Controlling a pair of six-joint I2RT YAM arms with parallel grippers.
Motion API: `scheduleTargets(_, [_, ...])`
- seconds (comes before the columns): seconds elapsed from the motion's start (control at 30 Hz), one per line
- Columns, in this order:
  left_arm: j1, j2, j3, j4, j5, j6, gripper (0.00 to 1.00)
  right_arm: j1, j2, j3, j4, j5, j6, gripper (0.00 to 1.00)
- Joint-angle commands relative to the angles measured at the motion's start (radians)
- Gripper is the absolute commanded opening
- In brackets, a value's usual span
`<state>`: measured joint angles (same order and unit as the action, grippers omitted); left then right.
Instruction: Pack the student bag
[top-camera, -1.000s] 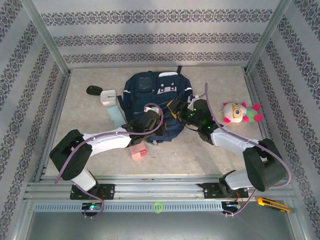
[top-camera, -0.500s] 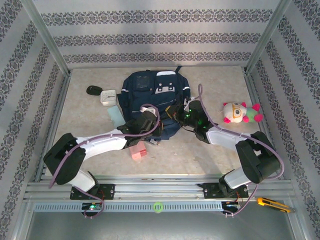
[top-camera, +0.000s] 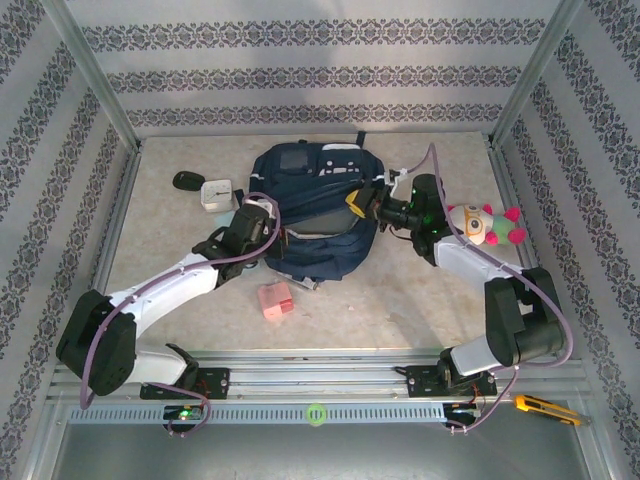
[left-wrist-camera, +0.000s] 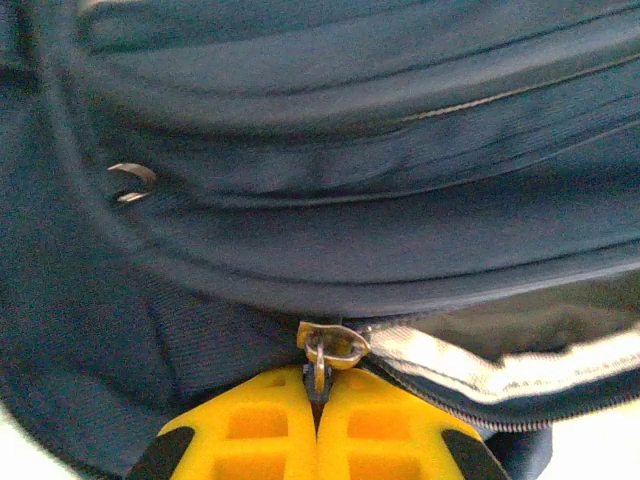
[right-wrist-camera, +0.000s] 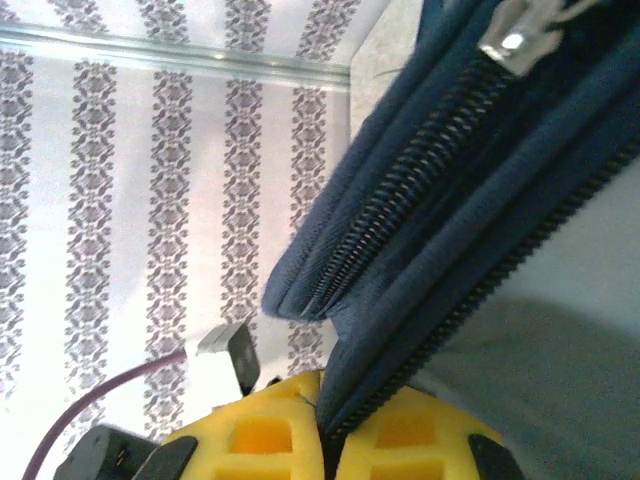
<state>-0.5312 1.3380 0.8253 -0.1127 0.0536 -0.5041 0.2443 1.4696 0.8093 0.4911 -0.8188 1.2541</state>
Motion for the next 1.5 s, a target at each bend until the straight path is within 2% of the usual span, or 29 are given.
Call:
scheduleTargets(0.0, [0.084, -0.01, 0.03, -0.085, -0.069, 0.097, 0.0, -0.05, 0.001, 0.066, 0.087, -0.113, 0.002, 0.0])
scheduleTargets(0.17, [0.157, 0.013, 0.039, -0.069, -0.039, 0.151, 0.0, -0.08, 0.01, 0.089, 0.087, -0.156, 0.006, 0.0])
scheduleTargets(0.33, [0.164, 0.013, 0.045, -0.008, 0.117, 0.202, 0.0, -0.085, 0.018, 0.079, 0.026, -0.152, -0.047, 0.0])
scheduleTargets(0.37, [0.165, 0.01, 0.04, 0.009, 0.151, 0.203, 0.0, -0.085, 0.019, 0.071, 0.017, -0.151, -0.061, 0.03])
scheduleTargets(0.43, [0.164, 0.004, 0.026, 0.038, 0.215, 0.199, 0.0, -0.086, 0.005, 0.045, -0.045, -0.134, -0.124, 0.28])
scheduleTargets(0.47, [0.164, 0.003, 0.022, 0.045, 0.233, 0.2, 0.0, -0.089, -0.011, 0.033, -0.078, -0.117, -0.159, 0.33])
scheduleTargets(0.57, [0.164, 0.003, 0.02, 0.047, 0.289, 0.225, 0.0, -0.1, -0.109, -0.013, -0.251, -0.011, -0.337, 0.43])
scheduleTargets(0.7, [0.164, 0.011, 0.024, 0.048, 0.352, 0.261, 0.0, -0.076, -0.257, 0.015, -0.553, 0.177, -0.713, 0.49])
scheduleTargets(0.8, [0.165, 0.017, 0.028, 0.049, 0.378, 0.272, 0.0, 0.02, -0.322, 0.061, -0.671, 0.305, -1.039, 0.53])
scheduleTargets(0.87, [0.164, 0.018, 0.027, 0.05, 0.388, 0.274, 0.0, 0.128, -0.331, 0.081, -0.691, 0.419, -1.26, 0.58])
scheduleTargets(0.93, [0.164, 0.017, 0.028, 0.053, 0.395, 0.273, 0.0, 0.205, -0.302, 0.101, -0.684, 0.444, -1.428, 0.59])
scheduleTargets(1.0, [0.164, 0.014, 0.03, 0.057, 0.404, 0.272, 0.0, 0.251, -0.238, 0.141, -0.682, 0.449, -1.522, 0.59])
scheduleTargets(1.27, [0.163, 0.013, 0.031, 0.077, 0.451, 0.26, 0.0, 0.386, 0.056, 0.336, -0.67, 0.431, -1.75, 0.59])
scheduleTargets(1.4, [0.165, 0.013, 0.036, 0.07, 0.463, 0.273, 0.0, 0.398, 0.145, 0.384, -0.641, 0.451, -1.784, 0.59])
scheduleTargets(1.47, [0.164, 0.012, 0.037, 0.068, 0.468, 0.276, 0.0, 0.394, 0.18, 0.41, -0.637, 0.47, -1.785, 0.52])
